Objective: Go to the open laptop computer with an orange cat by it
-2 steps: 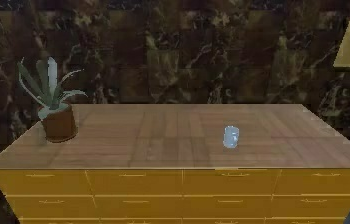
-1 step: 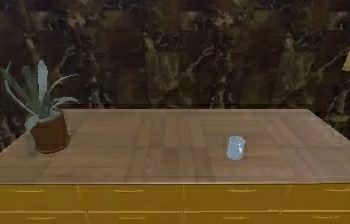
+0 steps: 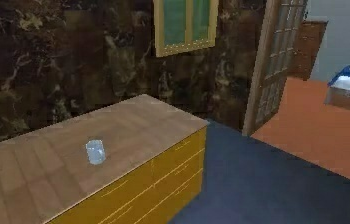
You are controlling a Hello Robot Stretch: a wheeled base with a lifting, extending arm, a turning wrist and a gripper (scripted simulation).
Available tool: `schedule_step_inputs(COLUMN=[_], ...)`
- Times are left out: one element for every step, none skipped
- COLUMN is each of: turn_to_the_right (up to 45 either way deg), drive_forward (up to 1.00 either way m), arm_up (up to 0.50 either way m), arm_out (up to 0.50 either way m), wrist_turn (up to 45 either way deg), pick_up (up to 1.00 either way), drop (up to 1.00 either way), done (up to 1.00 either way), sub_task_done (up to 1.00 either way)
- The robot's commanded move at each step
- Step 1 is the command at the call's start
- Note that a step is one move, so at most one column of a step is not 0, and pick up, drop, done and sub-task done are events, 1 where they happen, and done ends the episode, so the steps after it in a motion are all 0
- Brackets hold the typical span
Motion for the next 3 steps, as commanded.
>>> schedule_step_inputs(turn_to_the_right=[45.0,3.0,3.0], drive_forward=[0.0,0.0,0.0], arm_up=[0.0,0.0,0.0], arm_out=[0.0,0.0,0.0], wrist_turn=[0.0,0.0,0.0], pick_up=[0.0,0.0,0.0], drop=[0.0,0.0,0.0], done=[0.0,0.0,0.0], sub_task_done=[0.0,0.0,0.0])
